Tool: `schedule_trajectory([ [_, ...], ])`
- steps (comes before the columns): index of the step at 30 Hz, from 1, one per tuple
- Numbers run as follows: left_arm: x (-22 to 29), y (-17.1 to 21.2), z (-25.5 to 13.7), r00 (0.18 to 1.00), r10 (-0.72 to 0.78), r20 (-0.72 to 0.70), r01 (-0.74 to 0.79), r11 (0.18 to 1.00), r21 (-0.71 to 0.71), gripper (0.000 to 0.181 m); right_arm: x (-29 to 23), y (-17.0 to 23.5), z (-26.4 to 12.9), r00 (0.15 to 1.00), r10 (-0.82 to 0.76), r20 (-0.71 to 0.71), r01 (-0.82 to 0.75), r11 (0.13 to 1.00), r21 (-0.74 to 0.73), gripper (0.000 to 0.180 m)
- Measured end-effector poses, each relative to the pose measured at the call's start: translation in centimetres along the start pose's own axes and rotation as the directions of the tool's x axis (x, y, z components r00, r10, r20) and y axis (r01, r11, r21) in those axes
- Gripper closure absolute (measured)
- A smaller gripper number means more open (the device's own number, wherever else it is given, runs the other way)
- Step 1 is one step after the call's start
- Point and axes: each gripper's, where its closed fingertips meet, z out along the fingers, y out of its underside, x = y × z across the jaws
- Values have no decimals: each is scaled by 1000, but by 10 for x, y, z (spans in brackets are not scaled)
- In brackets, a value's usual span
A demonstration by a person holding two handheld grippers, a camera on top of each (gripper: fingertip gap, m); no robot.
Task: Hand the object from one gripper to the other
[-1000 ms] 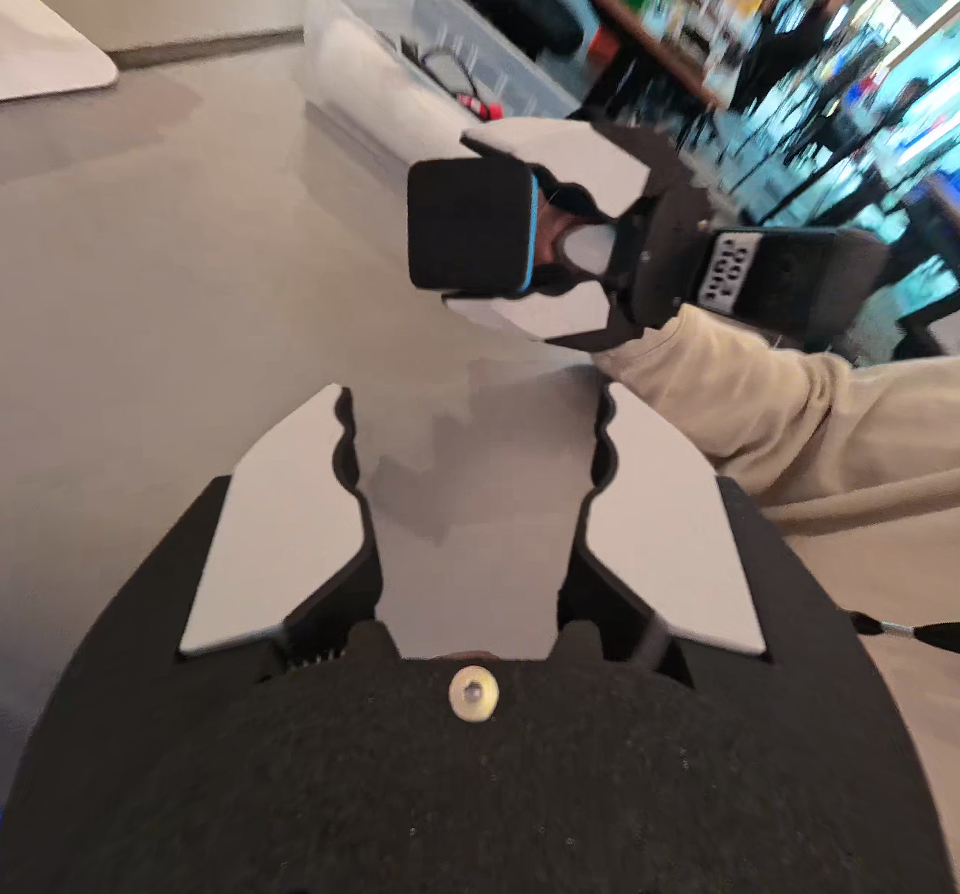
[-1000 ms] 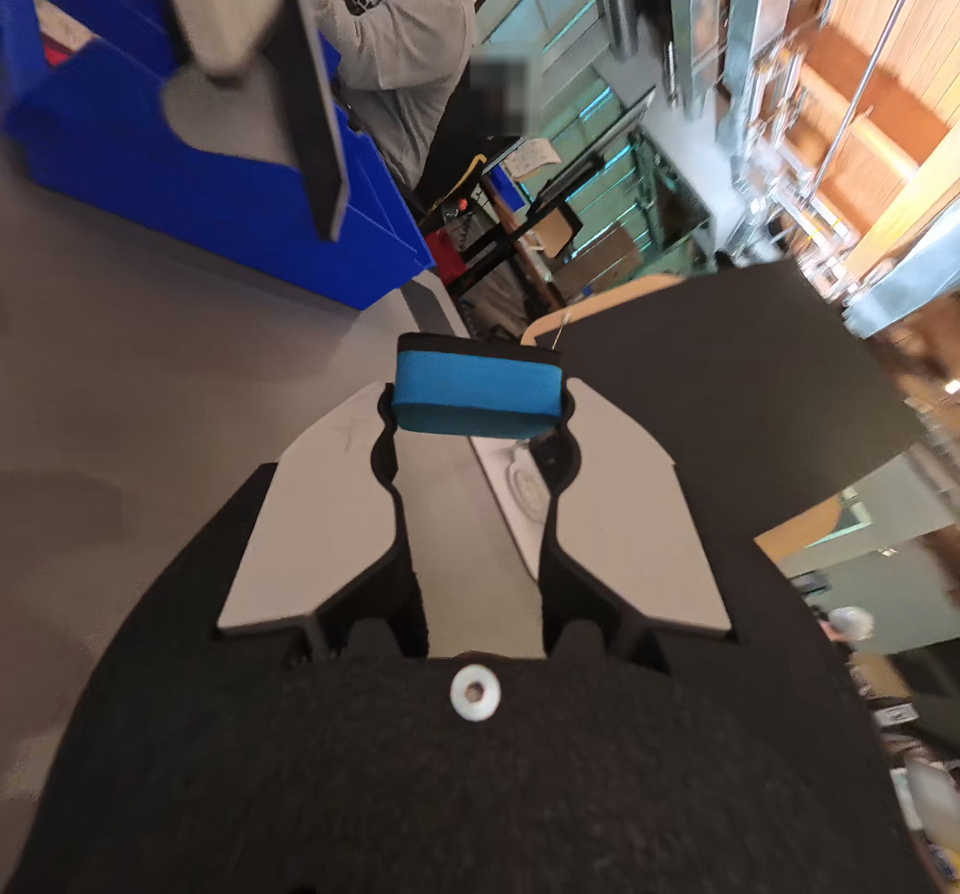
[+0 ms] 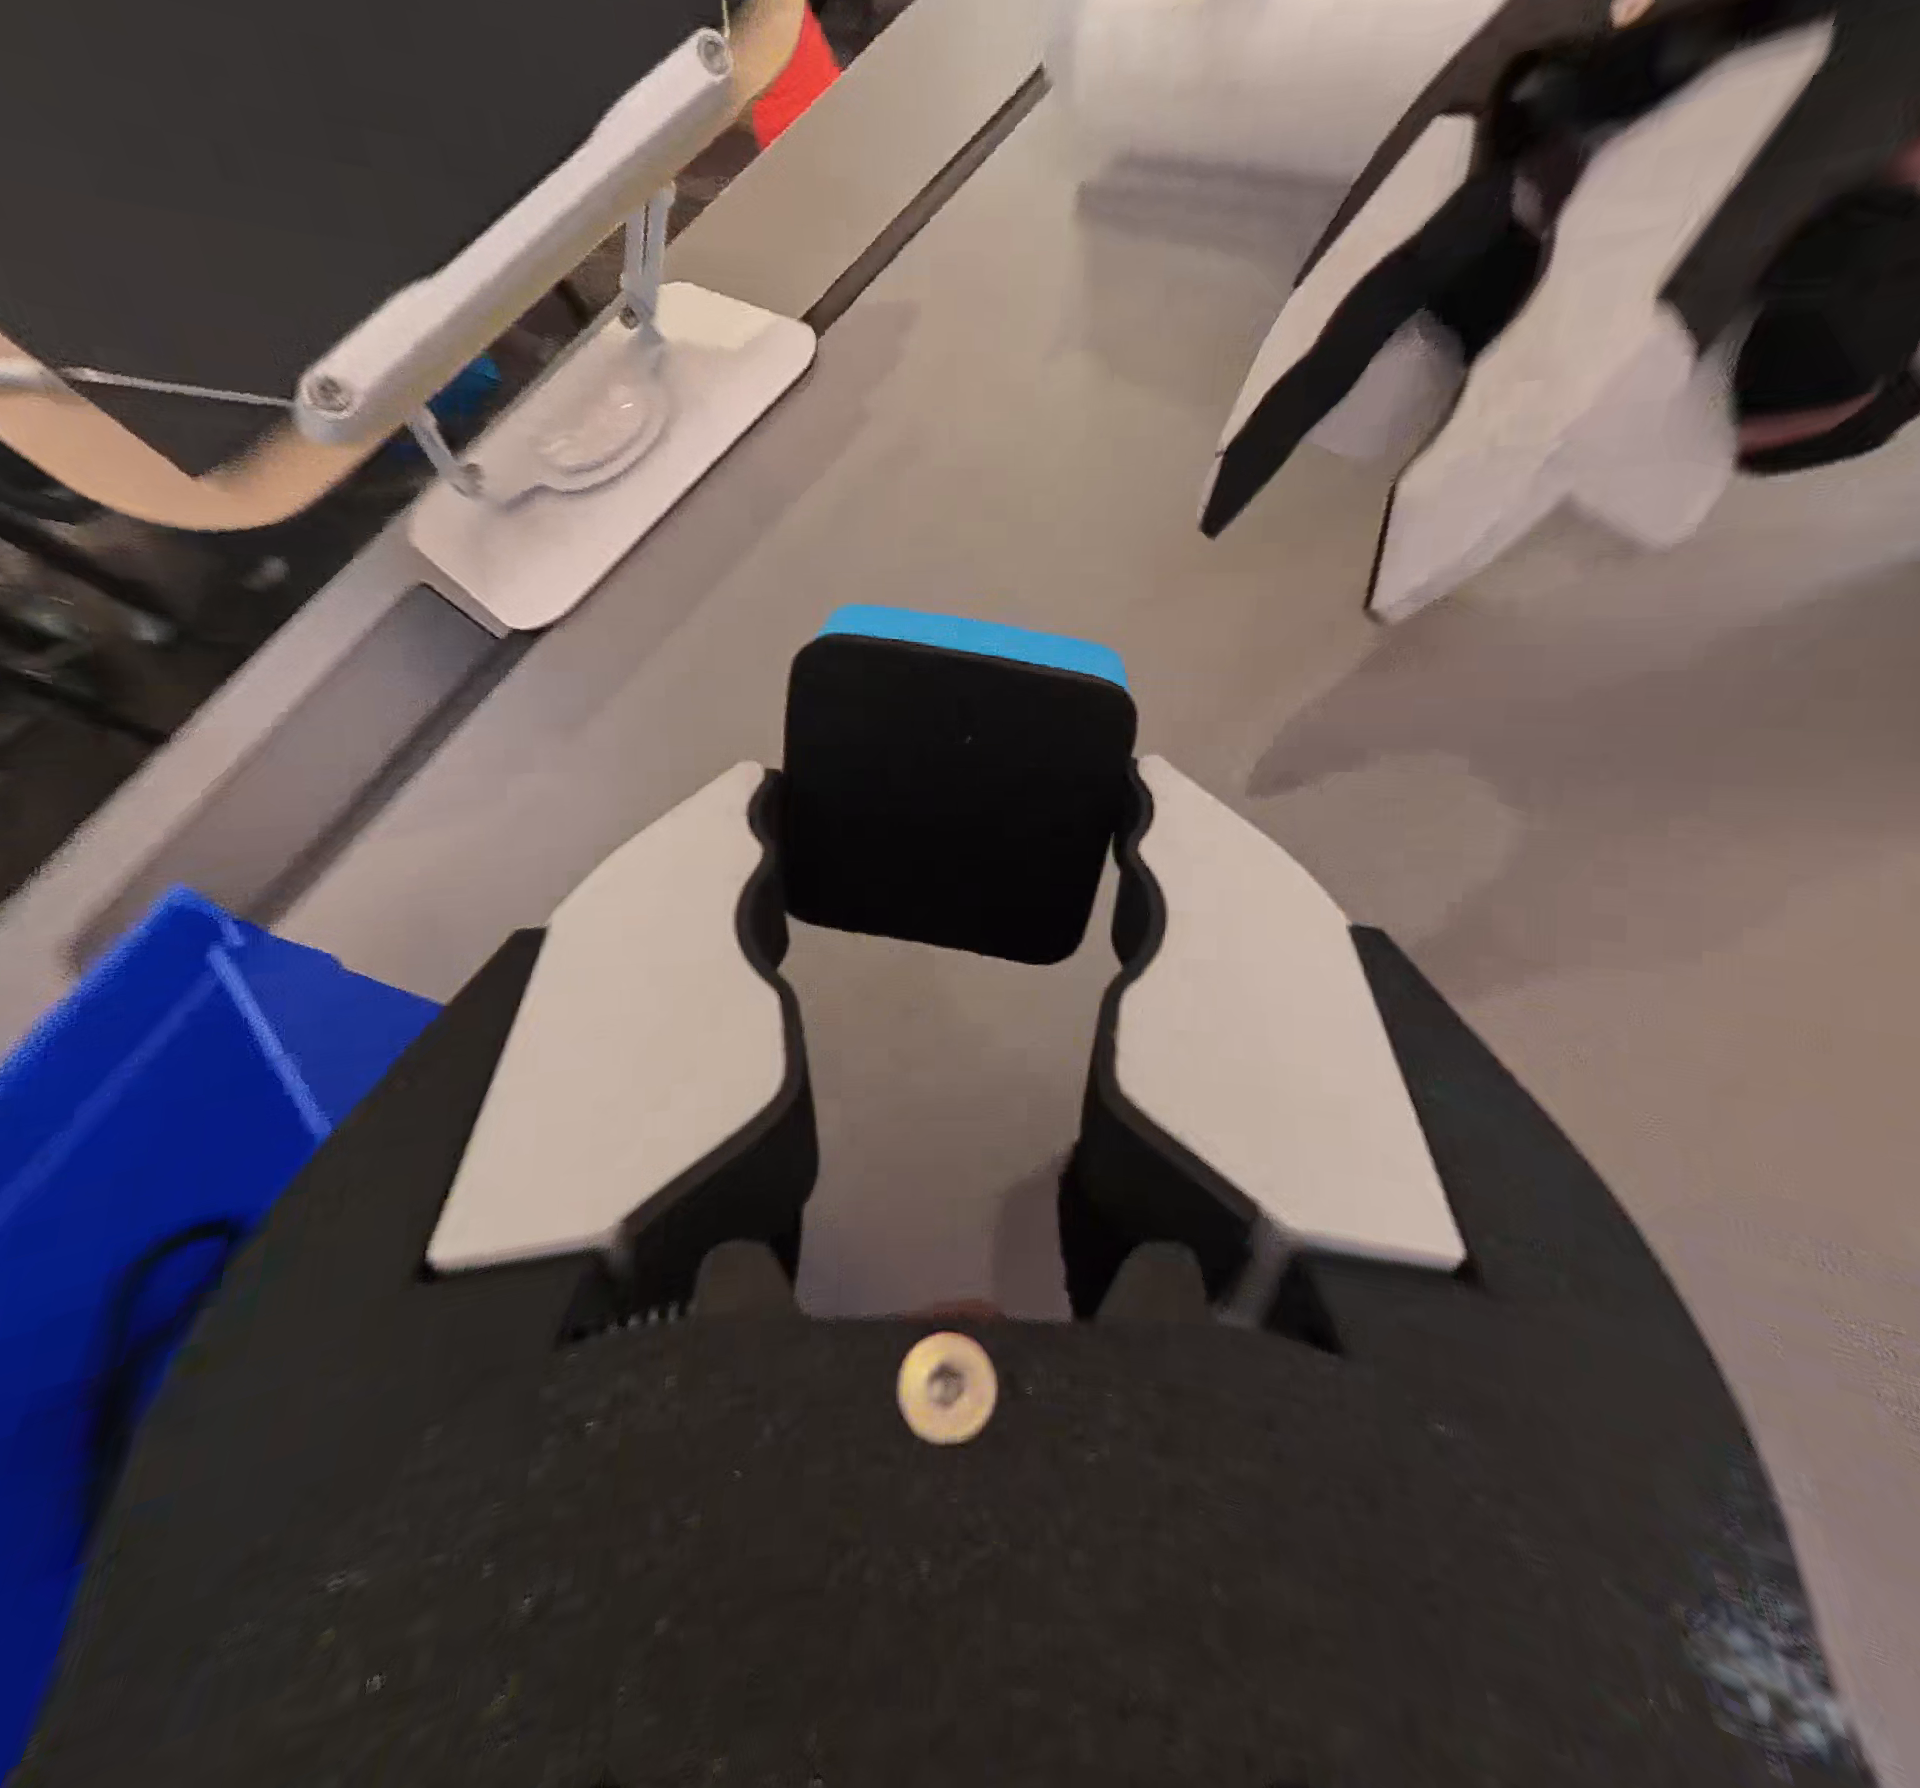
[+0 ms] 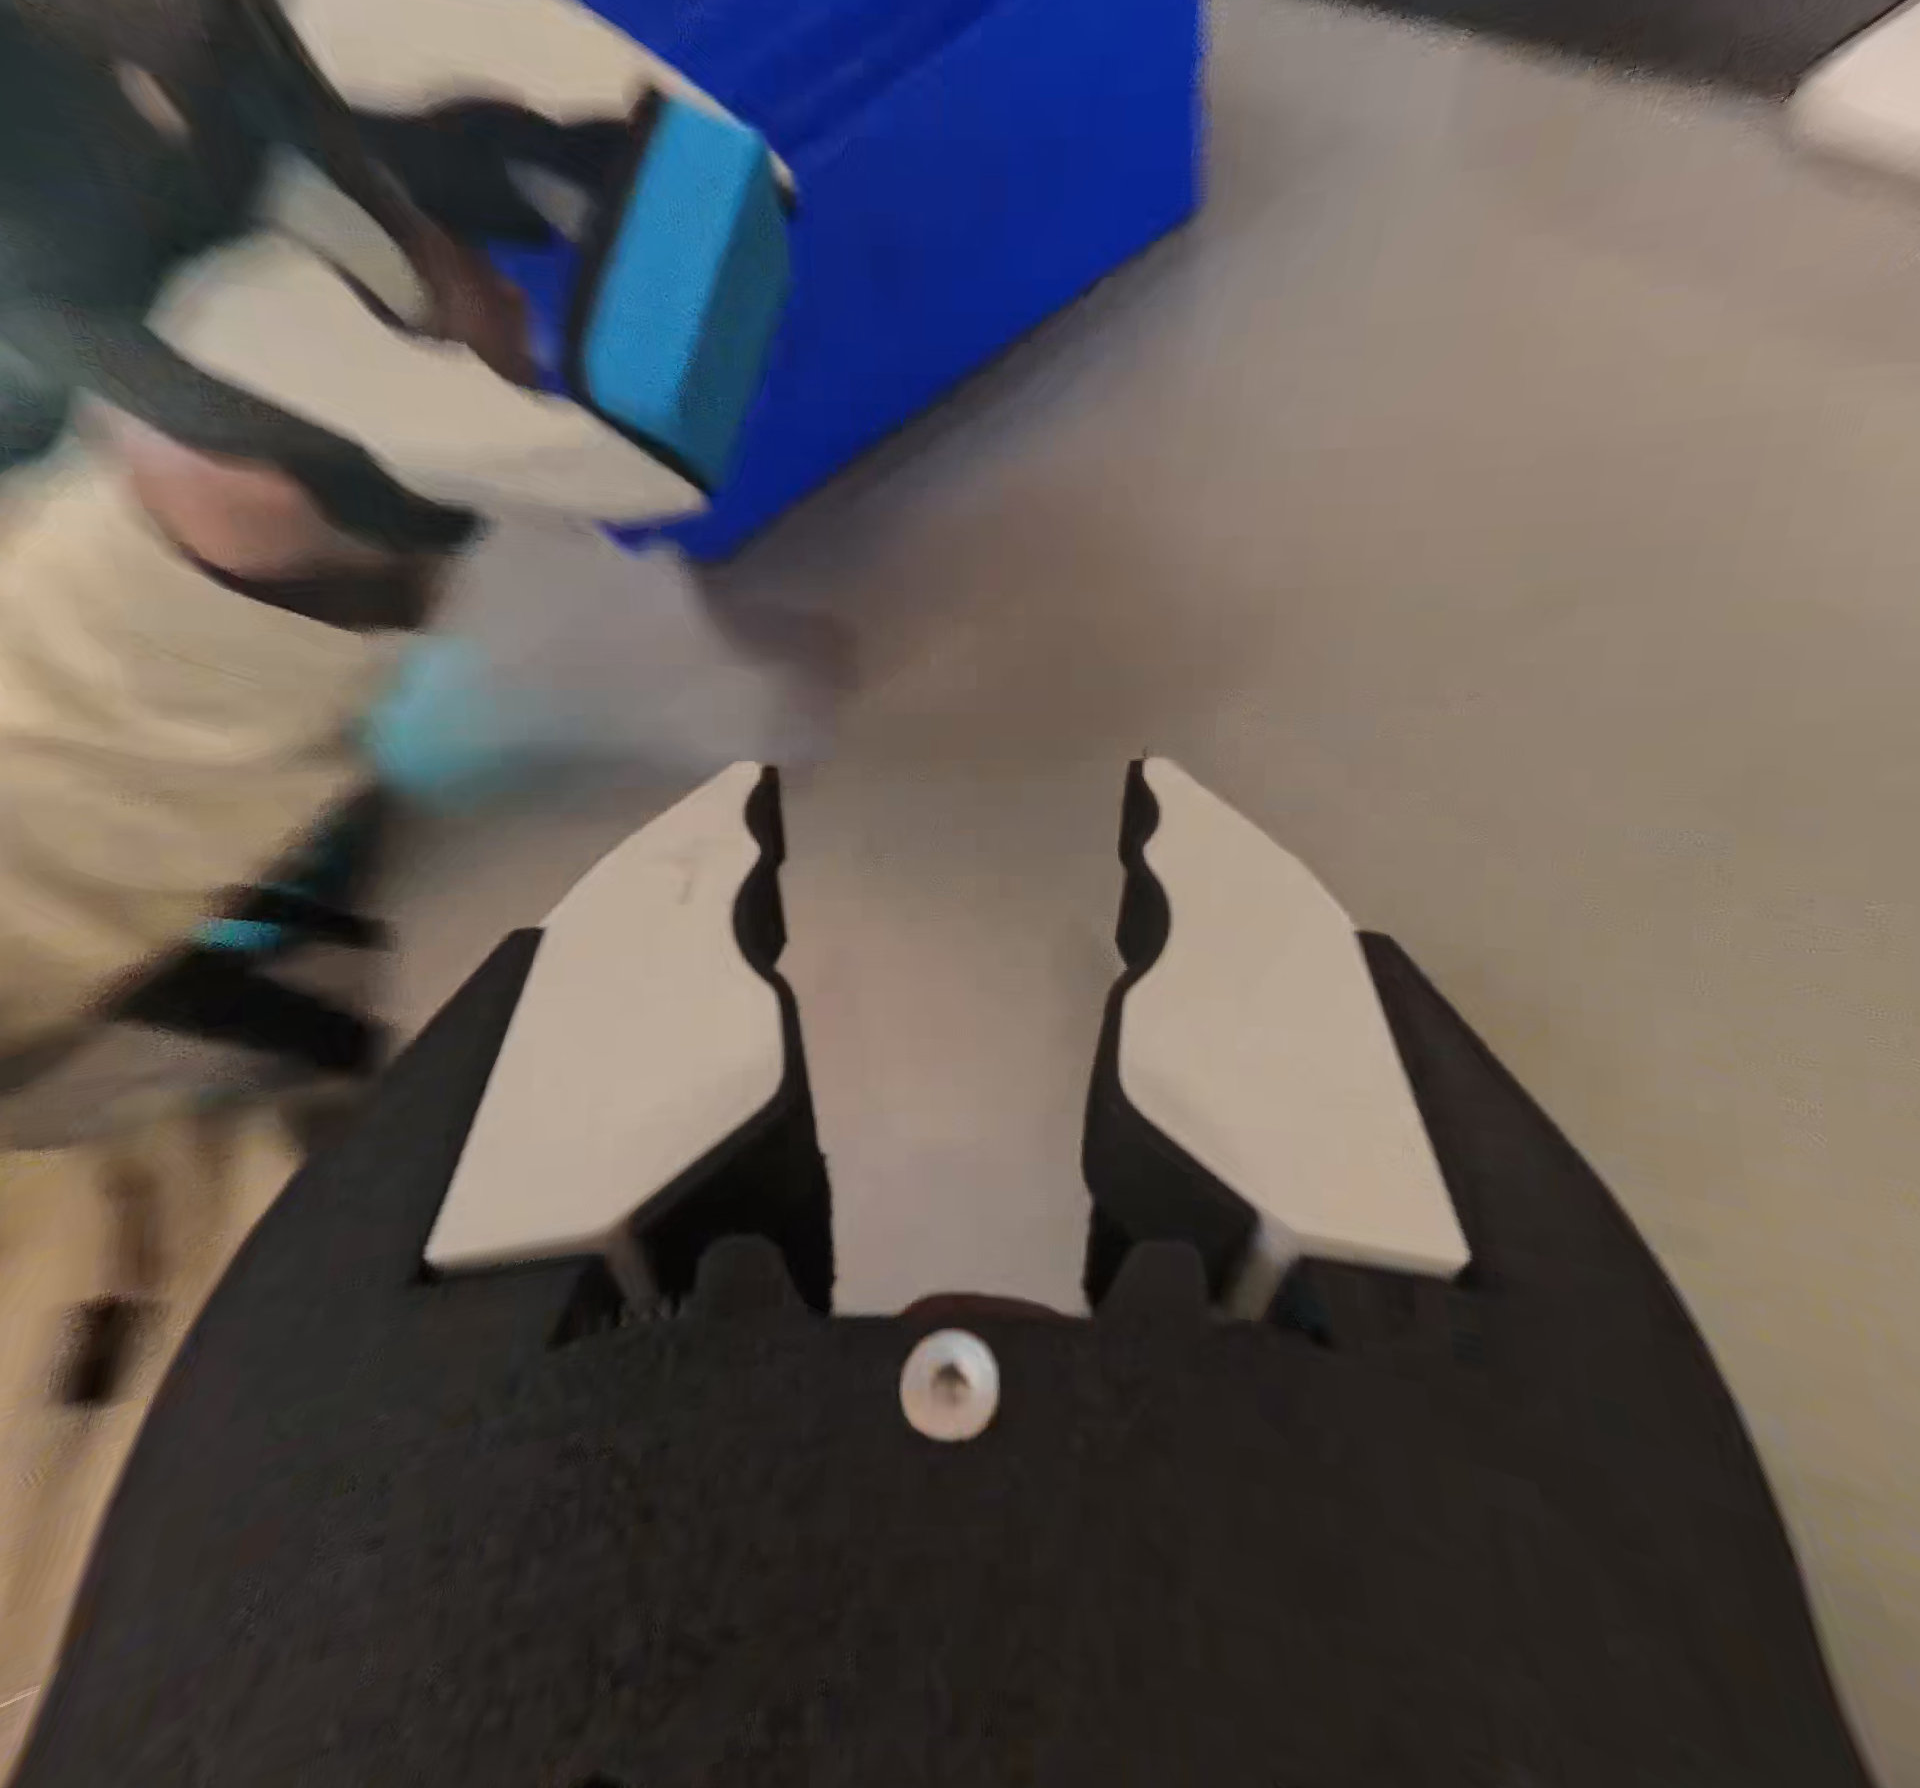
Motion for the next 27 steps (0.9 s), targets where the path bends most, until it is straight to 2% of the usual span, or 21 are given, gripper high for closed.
schedule_trajectory([
  [1, 3, 1, 3, 998, 57, 25, -56, 998, -24, 121, -11, -5, 1, 987, 96, 127, -102, 994, 41, 125],
  [2, 6, 2, 5, 993, 107, 42, -104, 993, -48, 120, -22, -14, 0, 958, 155, 242, -183, 978, 98, 123],
  [4, 11, 7, 10, 985, 163, 61, -155, 982, -107, 121, -29, -22, 2, 915, 229, 333, -285, 950, 130, 127],
  [8, 23, 10, 18, 984, 173, 34, -167, 976, -141, 121, -28, -12, 22, 960, 171, 221, -197, 975, 103, 125],
  [13, 33, 15, 23, 947, 317, 58, -298, 929, -218, 121, -32, -16, 28, 973, 161, 164, -180, 977, 110, 129],
  [17, 39, 14, 27, 924, 373, 87, -341, 904, -256, 121, -33, -13, 27, 977, 128, 172, -146, 984, 97, 156],
  [18, 40, 16, 28, 922, 378, 82, -345, 900, -268, 120, -32, -10, 27, 975, 141, 175, -156, 985, 77, 157],
  [22, 44, 18, 27, 939, 340, 53, -318, 917, -243, 122, -28, -8, 23, 965, 174, 196, -190, 980, 64, 158],
  [27, 50, 19, 19, 993, 83, -83, -92, 990, -108, 126, -5, -19, -11, 957, 174, 233, -211, 967, 141, 158],
])
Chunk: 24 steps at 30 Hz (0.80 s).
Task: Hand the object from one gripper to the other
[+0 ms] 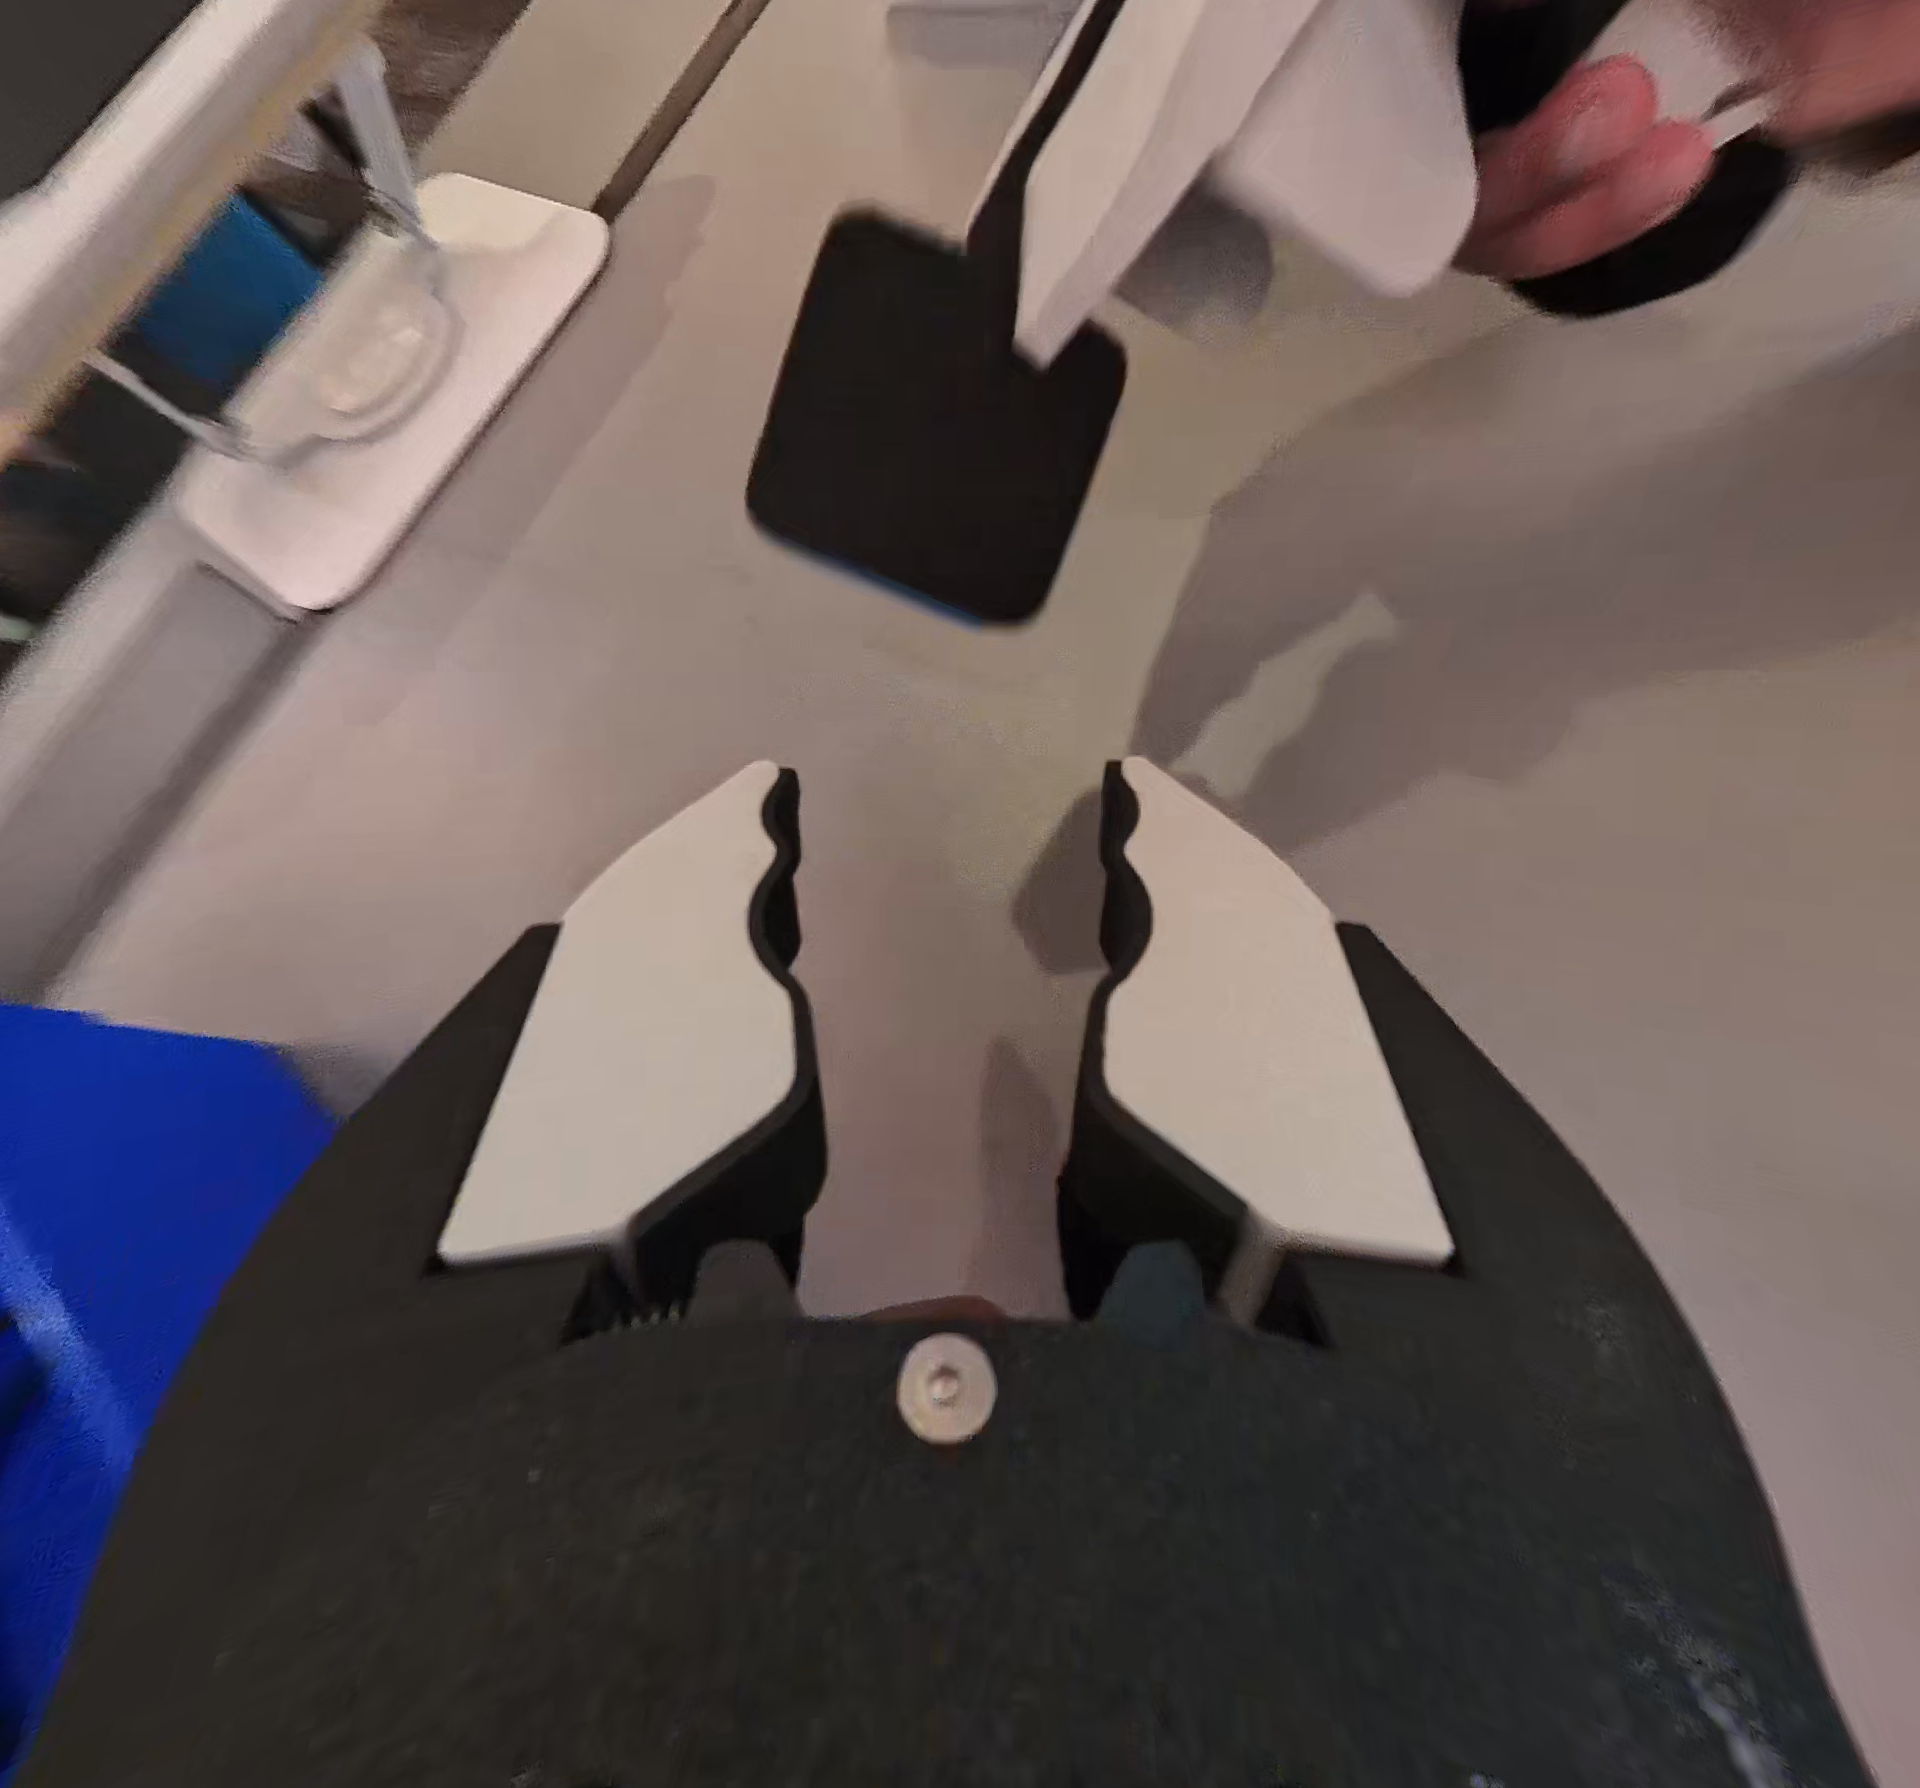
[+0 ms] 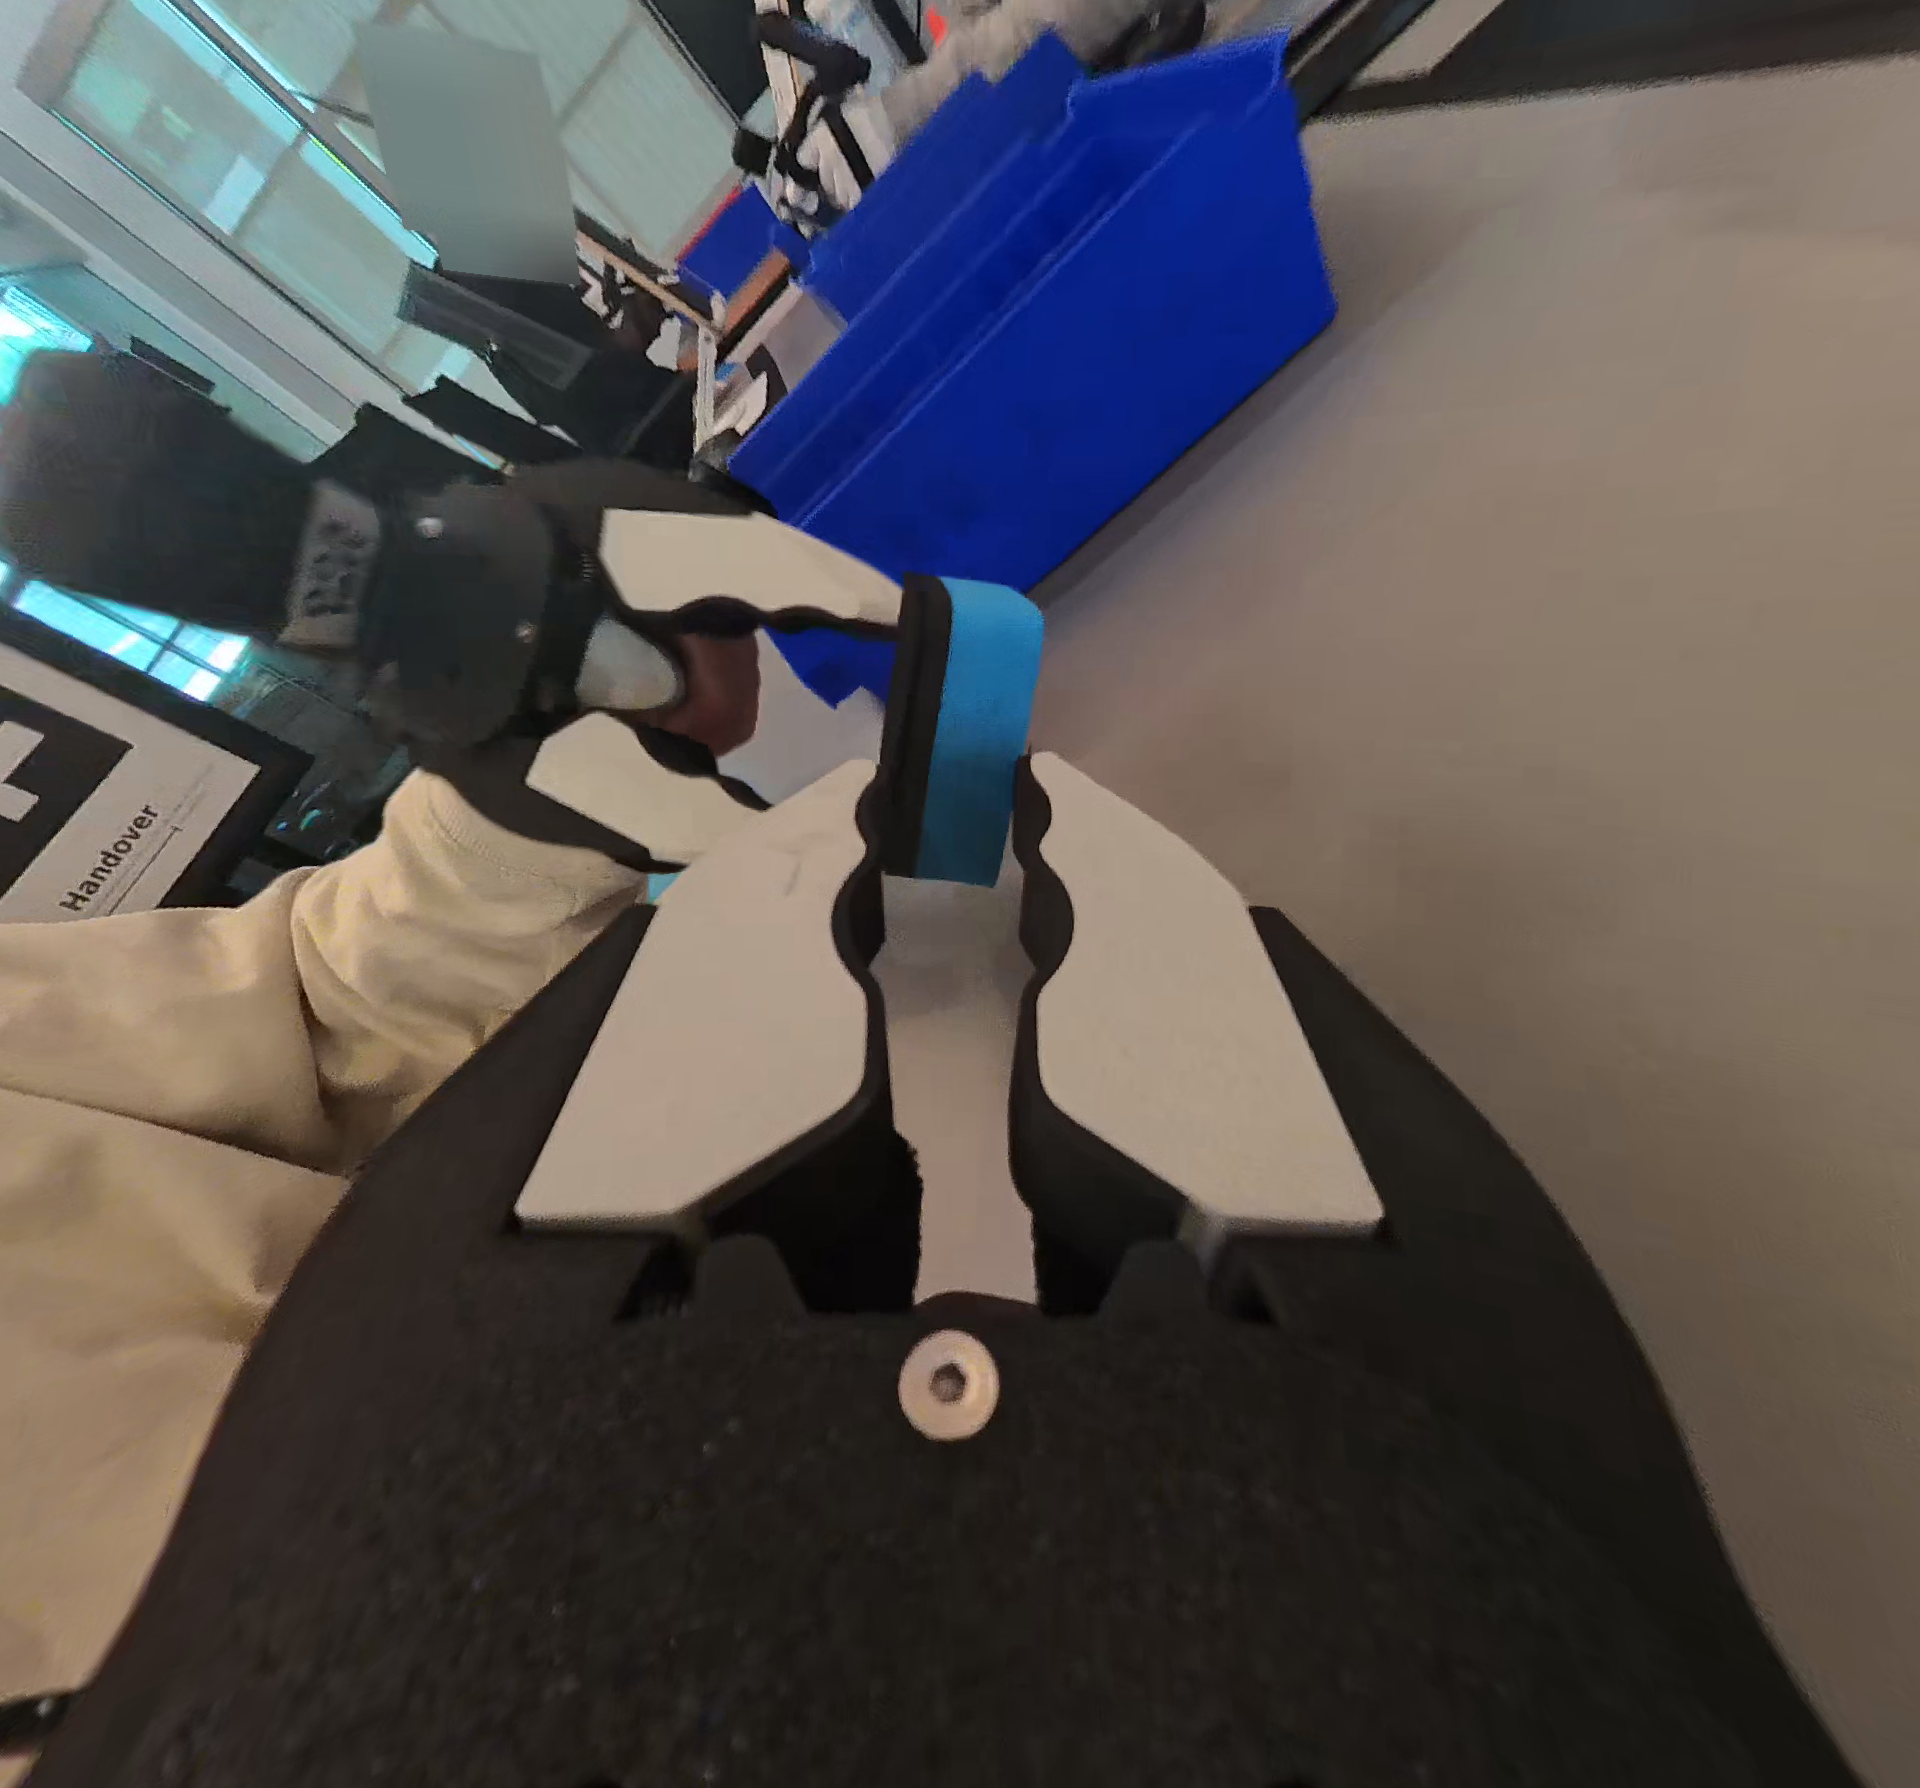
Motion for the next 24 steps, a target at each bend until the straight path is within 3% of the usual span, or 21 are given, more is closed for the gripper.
schedule_trajectory([
  [3, 11, -9, -6, 933, -241, -269, 284, 950, 133, 137, 2, -16, -27, 997, -77, 23, 75, 994, 78, 158],
  [6, 13, -38, -28, 716, -377, -588, 599, 764, 240, 138, -22, -19, -29, 977, -160, 141, 140, 980, 140, 158],
  [8, 10, -48, -36, 625, -379, -682, 688, 681, 251, 137, -36, -14, -17, 960, -216, 177, 189, 970, 155, 158],
  [13, 8, -55, -40, 581, -373, -724, 738, 617, 274, 137, -56, -7, 10, 937, -267, 225, 219, 952, 215, 158],
  [14, 7, -54, -40, 572, -377, -728, 746, 609, 271, 141, -59, -4, 13, 933, -273, 233, 227, 952, 204, 158],
  [15, 9, -54, -42, 559, -361, -747, 750, 605, 269, 158, -58, -2, 17, 937, -273, 219, 233, 953, 193, 158],
  [17, 9, -51, -43, 536, -365, -761, 763, 596, 251, 158, -57, -2, 19, 936, -285, 205, 246, 949, 198, 157],
  [24, -1, -41, -44, 616, -376, -692, 713, 640, 288, 159, -33, 2, 14, 946, -311, 91, 300, 947, 115, 143],
])
